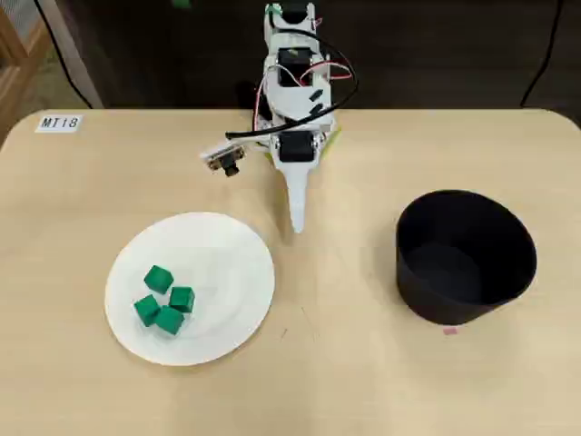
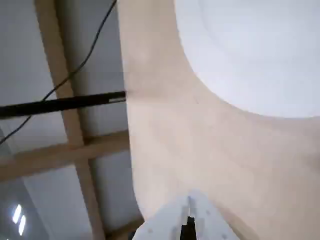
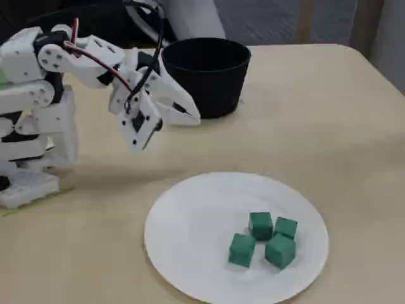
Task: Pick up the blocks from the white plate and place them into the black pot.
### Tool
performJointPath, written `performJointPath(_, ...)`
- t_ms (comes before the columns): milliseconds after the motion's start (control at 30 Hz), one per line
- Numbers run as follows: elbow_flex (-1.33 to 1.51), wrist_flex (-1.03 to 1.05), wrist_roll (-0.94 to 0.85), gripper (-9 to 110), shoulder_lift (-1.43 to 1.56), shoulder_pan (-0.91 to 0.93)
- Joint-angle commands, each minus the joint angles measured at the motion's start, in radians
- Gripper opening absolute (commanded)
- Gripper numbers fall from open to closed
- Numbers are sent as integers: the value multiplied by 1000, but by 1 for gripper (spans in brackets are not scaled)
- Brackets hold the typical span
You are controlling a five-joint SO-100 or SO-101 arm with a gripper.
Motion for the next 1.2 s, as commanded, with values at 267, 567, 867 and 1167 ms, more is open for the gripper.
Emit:
performJointPath(267, 0, -11, 63, -2, 6, 54)
performJointPath(567, -259, 160, 9, -2, -9, 127)
performJointPath(867, -923, 557, -137, -2, -617, 291)
performJointPath(1167, -1295, 793, -107, -2, -1086, 528)
